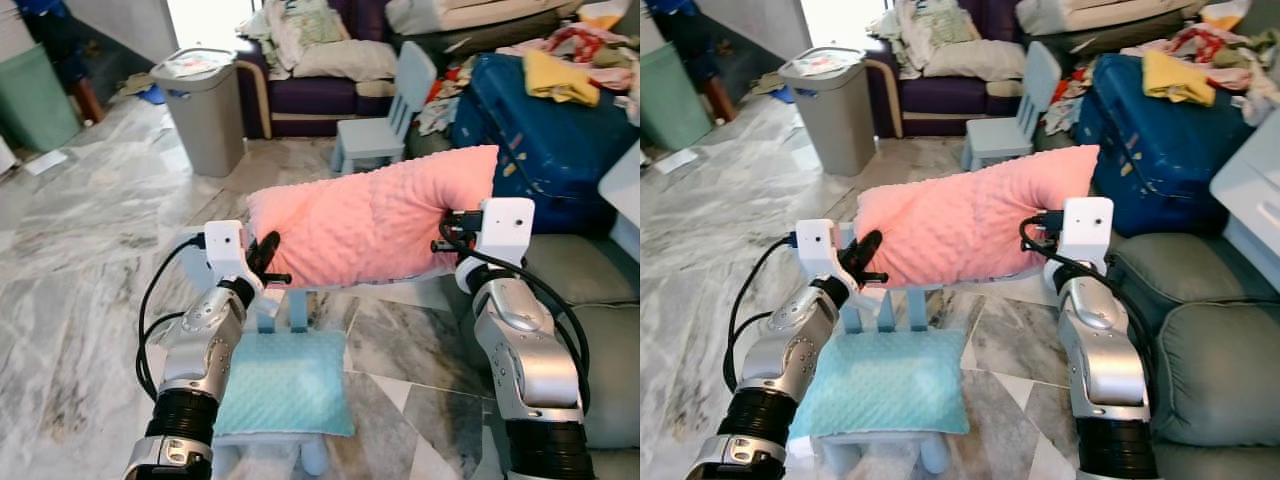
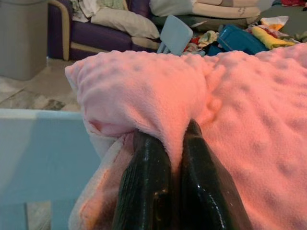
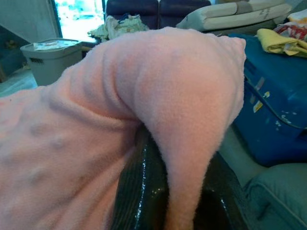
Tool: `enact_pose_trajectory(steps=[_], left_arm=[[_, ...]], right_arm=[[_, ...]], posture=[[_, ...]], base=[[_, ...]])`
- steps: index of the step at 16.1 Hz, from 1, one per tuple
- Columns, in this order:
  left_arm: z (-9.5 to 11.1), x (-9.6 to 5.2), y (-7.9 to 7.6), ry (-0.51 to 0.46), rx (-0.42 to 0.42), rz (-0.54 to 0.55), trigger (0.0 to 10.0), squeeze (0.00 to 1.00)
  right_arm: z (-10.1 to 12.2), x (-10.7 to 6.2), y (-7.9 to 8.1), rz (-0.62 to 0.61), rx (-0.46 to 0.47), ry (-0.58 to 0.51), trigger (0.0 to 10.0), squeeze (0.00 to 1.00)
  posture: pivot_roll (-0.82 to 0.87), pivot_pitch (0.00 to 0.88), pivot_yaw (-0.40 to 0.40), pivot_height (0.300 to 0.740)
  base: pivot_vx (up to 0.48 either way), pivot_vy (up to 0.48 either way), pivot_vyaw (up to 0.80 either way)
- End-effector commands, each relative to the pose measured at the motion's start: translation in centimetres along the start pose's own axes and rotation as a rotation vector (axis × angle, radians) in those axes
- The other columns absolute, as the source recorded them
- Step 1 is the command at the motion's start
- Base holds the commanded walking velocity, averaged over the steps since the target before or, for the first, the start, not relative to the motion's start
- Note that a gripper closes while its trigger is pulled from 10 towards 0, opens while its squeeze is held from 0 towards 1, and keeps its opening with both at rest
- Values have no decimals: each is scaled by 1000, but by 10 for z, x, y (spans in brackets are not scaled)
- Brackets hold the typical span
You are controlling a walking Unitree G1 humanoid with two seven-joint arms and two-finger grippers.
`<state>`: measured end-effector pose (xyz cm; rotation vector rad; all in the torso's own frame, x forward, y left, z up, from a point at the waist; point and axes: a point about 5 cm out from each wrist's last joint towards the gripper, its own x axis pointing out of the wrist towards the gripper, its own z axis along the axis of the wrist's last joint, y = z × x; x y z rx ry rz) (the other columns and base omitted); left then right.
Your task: Move the pillow to the sofa
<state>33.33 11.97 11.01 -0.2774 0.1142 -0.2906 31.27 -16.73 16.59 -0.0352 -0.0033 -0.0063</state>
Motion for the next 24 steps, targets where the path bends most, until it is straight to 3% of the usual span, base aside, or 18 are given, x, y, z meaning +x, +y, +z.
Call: enact_pose_trajectory(steps=[1, 13, 24], left_arm=[[7, -1, -1, -24, 16, -22, 10000, 0], [8, 0, -2, -24, 11, -23, 10000, 0], [7, 0, -2, -19, 9, -16, 10000, 0]], right_arm=[[9, -2, 2, 3, -2, -47, 10000, 0], [9, -1, 1, 1, 1, -42, 10000, 0], [9, -1, 1, 0, 3, -43, 10000, 0]], posture=[[-198, 0, 59, 740], [-201, 0, 62, 740], [-200, 0, 63, 740]], base=[[0, 247, 0], [0, 0, 0], [-270, 0, 0]])
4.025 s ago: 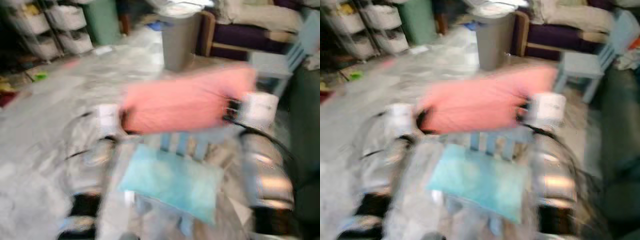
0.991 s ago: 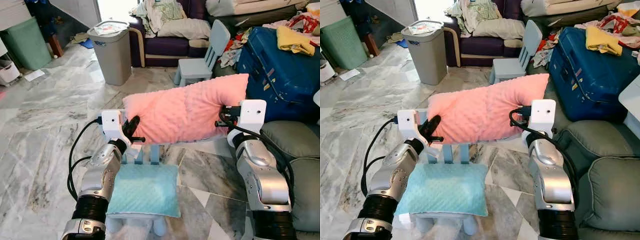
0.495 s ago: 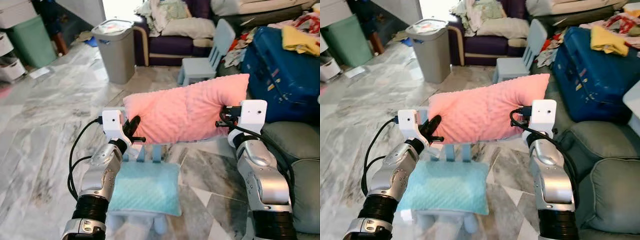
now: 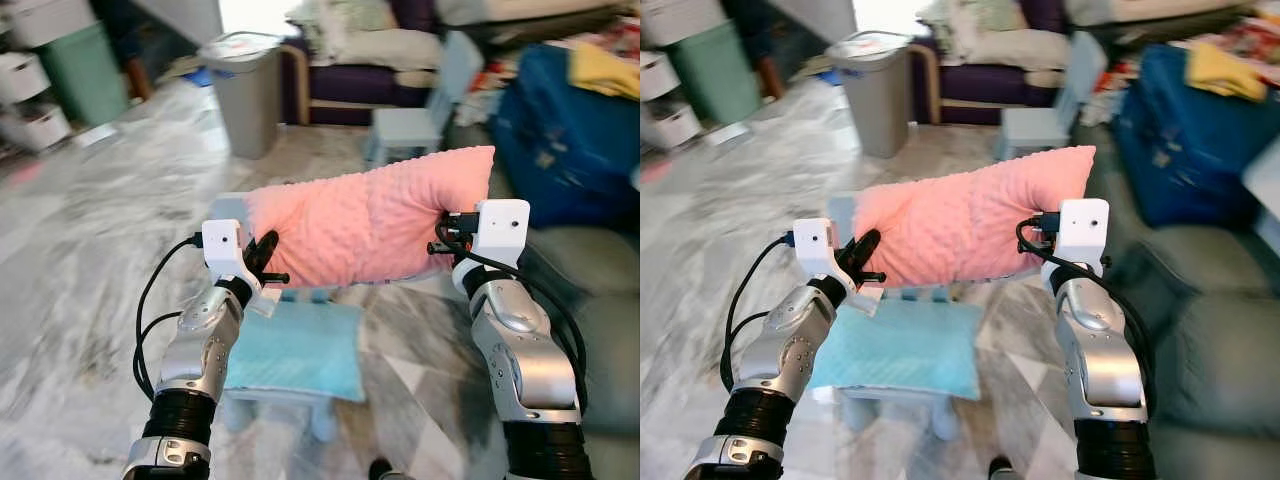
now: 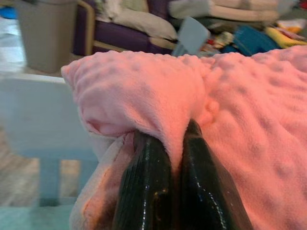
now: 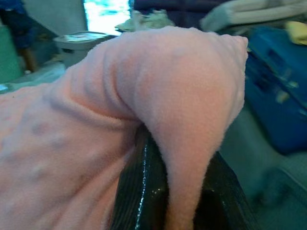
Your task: Move the pillow to the sofa
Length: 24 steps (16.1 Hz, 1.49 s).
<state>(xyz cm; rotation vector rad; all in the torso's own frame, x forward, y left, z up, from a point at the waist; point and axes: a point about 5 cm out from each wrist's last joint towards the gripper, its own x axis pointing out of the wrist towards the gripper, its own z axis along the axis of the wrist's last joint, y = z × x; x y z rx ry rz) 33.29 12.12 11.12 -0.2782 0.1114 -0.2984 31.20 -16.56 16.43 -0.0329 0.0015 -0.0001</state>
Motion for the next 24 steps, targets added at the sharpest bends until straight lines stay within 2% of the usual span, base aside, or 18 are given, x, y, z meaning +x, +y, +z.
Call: enact_pose_trajectory(steps=[1, 10, 24], left_arm=[[6, 1, -3, -17, 9, -7, 10000, 0], [7, 3, -4, -22, 3, -3, 10000, 0], [10, 2, 5, -21, -34, 12, 10000, 0]], right_arm=[[10, 0, -1, -6, 0, -48, 10000, 0], [12, 1, -2, -7, -3, -54, 10000, 0], [10, 0, 3, 10, 20, -52, 10000, 0]], posture=[[-200, 0, 63, 740], [-202, 0, 60, 740], [-195, 0, 64, 740]], base=[[-266, 0, 0], [-267, 0, 0], [0, 34, 0]])
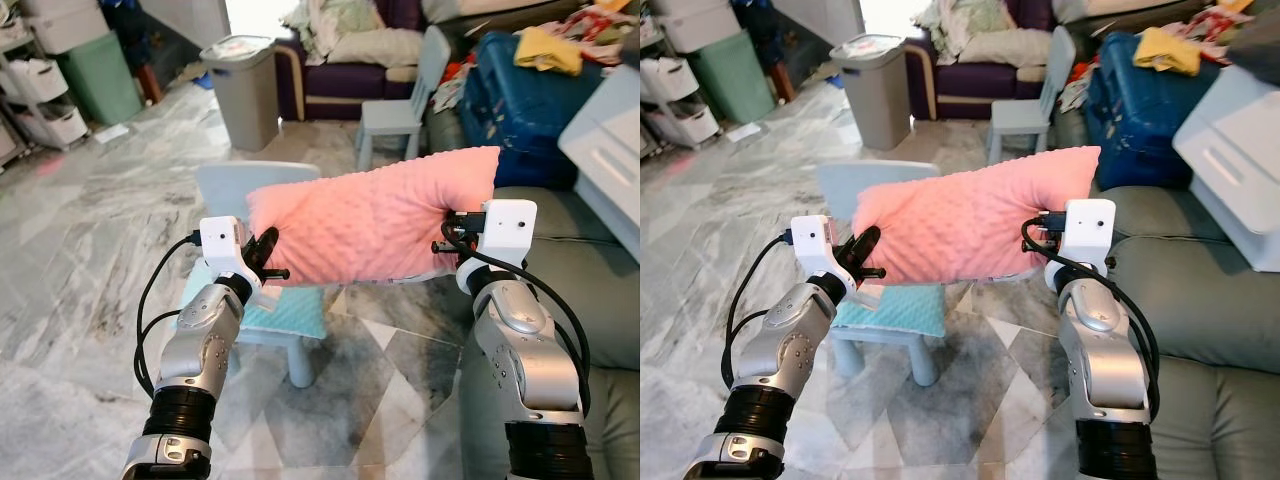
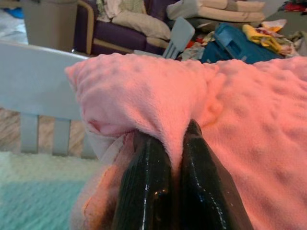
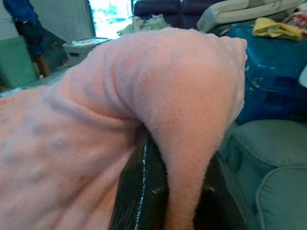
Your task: Move the pillow to the sofa
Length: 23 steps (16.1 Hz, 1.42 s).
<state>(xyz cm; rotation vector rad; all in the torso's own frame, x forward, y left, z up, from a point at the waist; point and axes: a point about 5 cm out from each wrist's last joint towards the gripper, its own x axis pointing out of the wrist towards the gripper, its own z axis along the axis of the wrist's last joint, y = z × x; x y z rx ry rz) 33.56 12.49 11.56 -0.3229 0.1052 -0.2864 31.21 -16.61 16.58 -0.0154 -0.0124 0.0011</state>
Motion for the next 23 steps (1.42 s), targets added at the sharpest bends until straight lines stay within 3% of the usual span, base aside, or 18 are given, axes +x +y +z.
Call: enact_pose_trajectory(steps=[1, 16, 23], left_arm=[[5, 1, 2, -7, 12, 2, 10000, 0], [5, 4, 3, 9, 25, -1, 10000, 0], [13, 8, 7, -18, 69, 24, 10000, 0]], right_arm=[[8, 0, 3, 9, 3, -38, 10000, 0], [8, 0, 3, 9, 3, -34, 10000, 0], [8, 1, 3, 5, 1, -36, 10000, 0]], posture=[[-195, 0, 64, 740], [-196, 0, 65, 740], [-198, 0, 65, 740]], base=[[0, 480, 0], [0, 480, 0], [0, 0, 0]])
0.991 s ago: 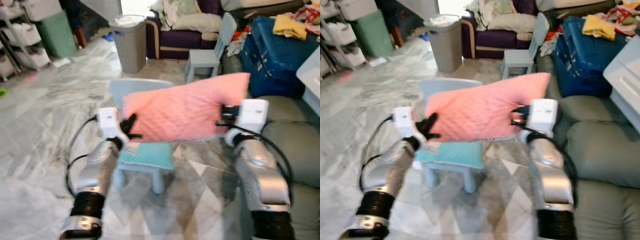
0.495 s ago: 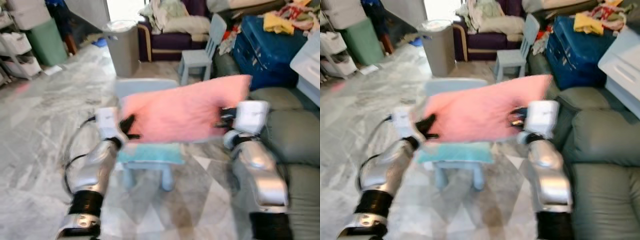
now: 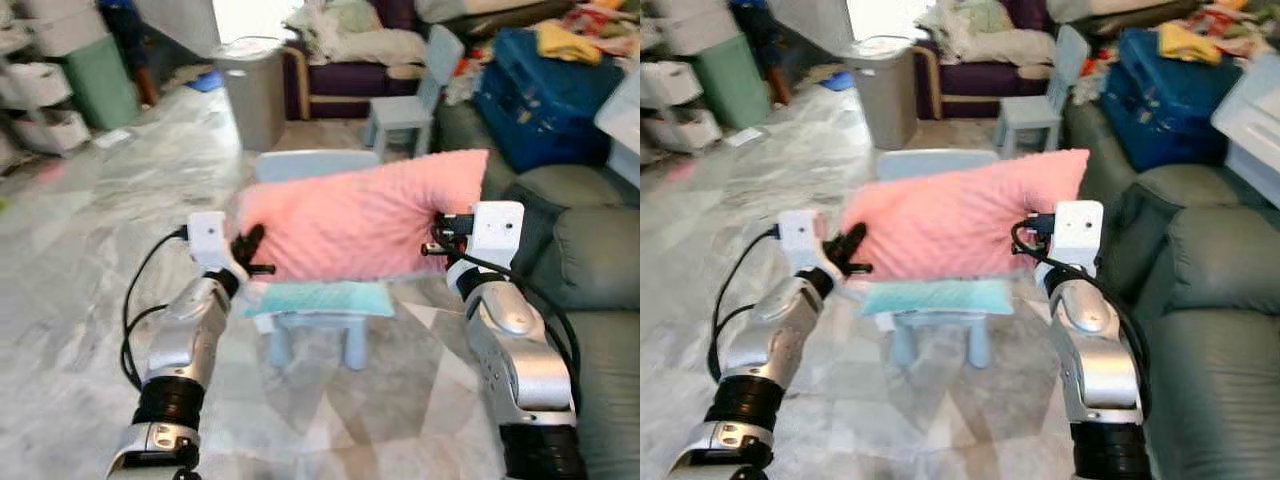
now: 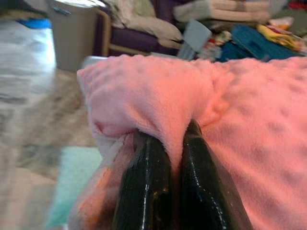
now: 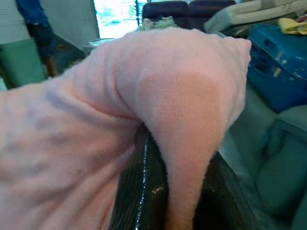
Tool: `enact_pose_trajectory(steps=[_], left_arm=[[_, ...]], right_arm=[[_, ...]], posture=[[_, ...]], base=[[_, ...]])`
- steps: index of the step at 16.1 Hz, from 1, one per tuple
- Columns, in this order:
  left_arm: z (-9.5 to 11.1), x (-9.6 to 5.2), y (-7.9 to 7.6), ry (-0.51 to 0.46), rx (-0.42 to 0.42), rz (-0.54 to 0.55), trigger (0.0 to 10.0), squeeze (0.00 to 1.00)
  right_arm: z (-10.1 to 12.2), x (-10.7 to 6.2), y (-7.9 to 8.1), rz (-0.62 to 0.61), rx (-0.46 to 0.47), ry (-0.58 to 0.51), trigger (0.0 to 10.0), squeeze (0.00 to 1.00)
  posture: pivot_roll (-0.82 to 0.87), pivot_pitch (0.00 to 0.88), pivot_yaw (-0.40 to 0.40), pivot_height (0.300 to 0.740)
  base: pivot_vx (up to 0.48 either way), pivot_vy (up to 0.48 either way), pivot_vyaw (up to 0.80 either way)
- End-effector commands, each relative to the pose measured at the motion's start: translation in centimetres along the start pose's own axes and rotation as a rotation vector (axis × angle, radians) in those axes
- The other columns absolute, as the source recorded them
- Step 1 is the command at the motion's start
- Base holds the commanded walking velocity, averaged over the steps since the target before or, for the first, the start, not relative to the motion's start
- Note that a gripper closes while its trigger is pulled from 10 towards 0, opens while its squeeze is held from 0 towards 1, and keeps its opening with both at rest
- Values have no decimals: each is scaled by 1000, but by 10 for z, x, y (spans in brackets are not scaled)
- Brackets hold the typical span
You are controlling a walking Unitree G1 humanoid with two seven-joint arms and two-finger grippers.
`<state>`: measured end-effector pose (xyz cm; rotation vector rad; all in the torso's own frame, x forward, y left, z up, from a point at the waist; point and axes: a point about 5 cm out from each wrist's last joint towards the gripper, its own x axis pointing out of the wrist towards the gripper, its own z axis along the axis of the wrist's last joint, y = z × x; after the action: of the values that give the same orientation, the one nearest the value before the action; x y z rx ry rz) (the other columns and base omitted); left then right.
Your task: Move the pillow to the sofa
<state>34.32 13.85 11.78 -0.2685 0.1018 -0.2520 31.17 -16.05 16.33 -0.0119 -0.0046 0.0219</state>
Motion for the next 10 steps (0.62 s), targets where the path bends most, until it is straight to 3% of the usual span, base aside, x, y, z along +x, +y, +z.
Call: enact_pose_trajectory(steps=[1, 10], left_arm=[[7, 5, -5, -26, 14, -13, 10000, 0], [2, 4, -9, -23, 39, -6, 10000, 0]], right_arm=[[11, 1, -3, -16, -2, -44, 10000, 0], [11, 0, -2, -10, 8, -46, 10000, 0]], posture=[[-198, 0, 65, 740], [-199, 0, 66, 740]], base=[[0, 0, 0], [0, 0, 0]])
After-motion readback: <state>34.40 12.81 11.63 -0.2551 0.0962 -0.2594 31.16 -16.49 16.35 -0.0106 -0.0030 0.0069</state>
